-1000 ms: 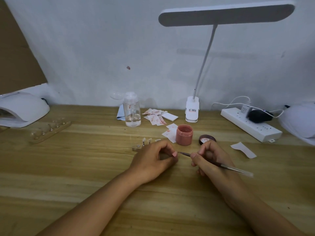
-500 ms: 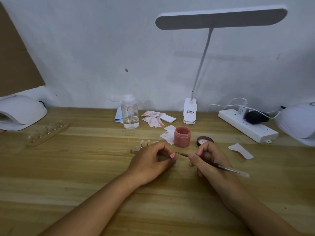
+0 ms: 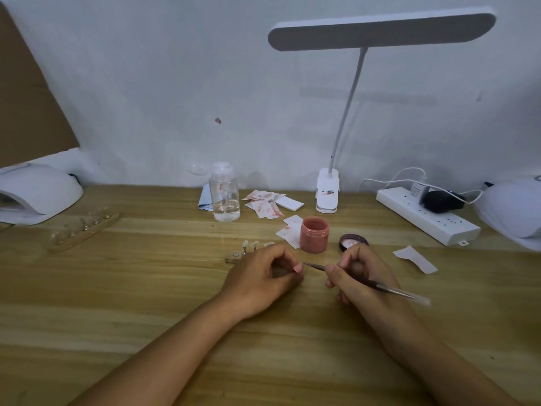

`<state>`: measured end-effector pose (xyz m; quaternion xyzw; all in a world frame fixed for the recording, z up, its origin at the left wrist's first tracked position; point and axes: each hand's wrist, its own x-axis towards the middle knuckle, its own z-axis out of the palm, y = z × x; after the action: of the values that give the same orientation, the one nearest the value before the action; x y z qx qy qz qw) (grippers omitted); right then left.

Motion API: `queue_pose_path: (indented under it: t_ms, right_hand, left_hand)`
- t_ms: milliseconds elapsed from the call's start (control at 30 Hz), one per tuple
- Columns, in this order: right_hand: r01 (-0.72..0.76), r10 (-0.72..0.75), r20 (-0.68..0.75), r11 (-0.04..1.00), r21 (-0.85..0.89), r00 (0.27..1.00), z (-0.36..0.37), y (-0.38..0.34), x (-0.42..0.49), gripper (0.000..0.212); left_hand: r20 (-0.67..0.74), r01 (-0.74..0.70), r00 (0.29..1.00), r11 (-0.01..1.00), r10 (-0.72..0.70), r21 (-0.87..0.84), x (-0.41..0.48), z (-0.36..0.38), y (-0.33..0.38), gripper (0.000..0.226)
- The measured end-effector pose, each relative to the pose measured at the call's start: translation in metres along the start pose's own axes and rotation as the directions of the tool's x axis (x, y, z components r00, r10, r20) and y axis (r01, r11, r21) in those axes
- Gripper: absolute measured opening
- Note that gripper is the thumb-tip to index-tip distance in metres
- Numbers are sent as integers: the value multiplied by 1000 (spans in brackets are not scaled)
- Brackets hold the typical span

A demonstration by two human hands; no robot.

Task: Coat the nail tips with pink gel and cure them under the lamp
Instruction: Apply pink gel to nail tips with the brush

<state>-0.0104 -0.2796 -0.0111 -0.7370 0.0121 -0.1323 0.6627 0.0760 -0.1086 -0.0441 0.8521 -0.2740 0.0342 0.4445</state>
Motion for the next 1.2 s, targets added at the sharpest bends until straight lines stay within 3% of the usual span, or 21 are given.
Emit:
queue_pose_path:
  t_ms: [1200]
  right_hand:
    - [5,-4,14,999,-38,1000,-1,0,0,16]
  left_hand:
    - [-7,15,1000,1000,-15,-4,0,0,0,17]
